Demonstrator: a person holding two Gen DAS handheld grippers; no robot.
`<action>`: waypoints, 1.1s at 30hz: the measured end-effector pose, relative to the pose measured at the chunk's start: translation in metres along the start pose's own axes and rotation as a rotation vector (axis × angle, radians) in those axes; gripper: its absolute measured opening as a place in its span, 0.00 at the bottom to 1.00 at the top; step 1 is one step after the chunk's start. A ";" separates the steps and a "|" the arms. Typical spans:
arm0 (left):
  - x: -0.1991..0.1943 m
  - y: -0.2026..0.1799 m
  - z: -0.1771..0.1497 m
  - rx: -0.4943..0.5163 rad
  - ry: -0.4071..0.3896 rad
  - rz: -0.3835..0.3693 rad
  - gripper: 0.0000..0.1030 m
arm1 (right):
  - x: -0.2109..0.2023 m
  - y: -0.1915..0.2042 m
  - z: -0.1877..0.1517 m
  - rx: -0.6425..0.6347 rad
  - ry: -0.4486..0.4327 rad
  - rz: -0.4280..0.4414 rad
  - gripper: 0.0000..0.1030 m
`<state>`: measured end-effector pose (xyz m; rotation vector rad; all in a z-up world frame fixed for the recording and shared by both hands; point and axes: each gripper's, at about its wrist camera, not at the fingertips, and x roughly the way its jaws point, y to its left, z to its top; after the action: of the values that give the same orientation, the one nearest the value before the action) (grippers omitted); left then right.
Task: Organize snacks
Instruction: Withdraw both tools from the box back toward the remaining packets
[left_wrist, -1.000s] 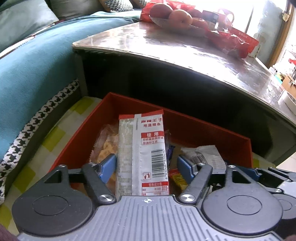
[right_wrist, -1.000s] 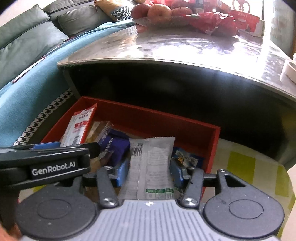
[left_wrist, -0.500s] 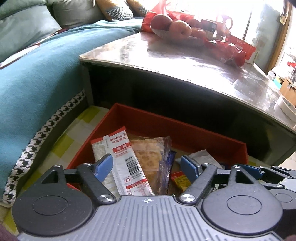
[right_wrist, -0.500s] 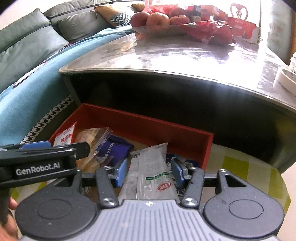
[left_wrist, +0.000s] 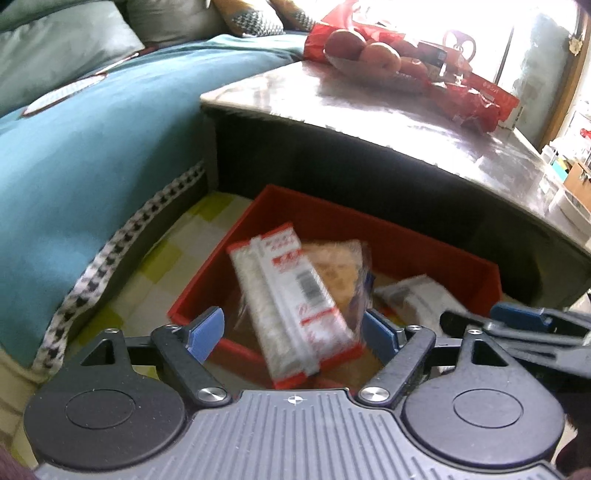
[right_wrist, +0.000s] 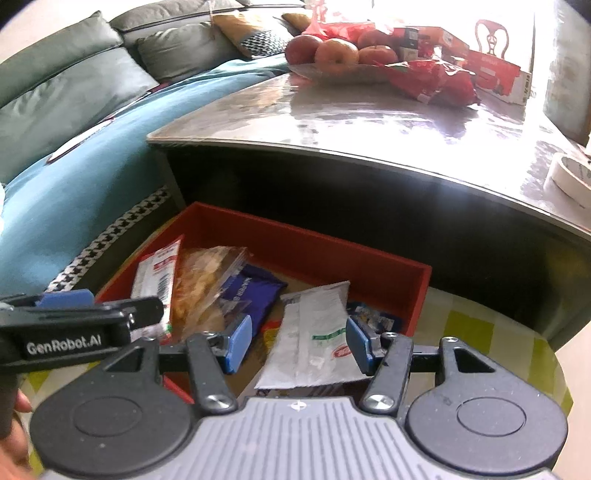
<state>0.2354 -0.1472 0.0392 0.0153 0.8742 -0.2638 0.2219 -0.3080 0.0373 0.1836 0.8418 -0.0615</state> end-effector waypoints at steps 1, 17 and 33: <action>-0.002 0.001 -0.005 0.005 0.008 -0.001 0.84 | -0.002 0.001 -0.001 -0.004 -0.001 0.001 0.56; -0.029 0.056 -0.055 -0.089 0.153 0.001 0.85 | -0.050 0.050 -0.056 -0.151 0.093 0.194 0.56; -0.032 0.094 -0.057 -0.152 0.185 -0.015 0.85 | 0.048 0.092 -0.084 -0.279 0.311 0.189 0.63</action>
<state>0.1948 -0.0424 0.0185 -0.1100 1.0774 -0.2115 0.2041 -0.2013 -0.0406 0.0078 1.1280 0.2674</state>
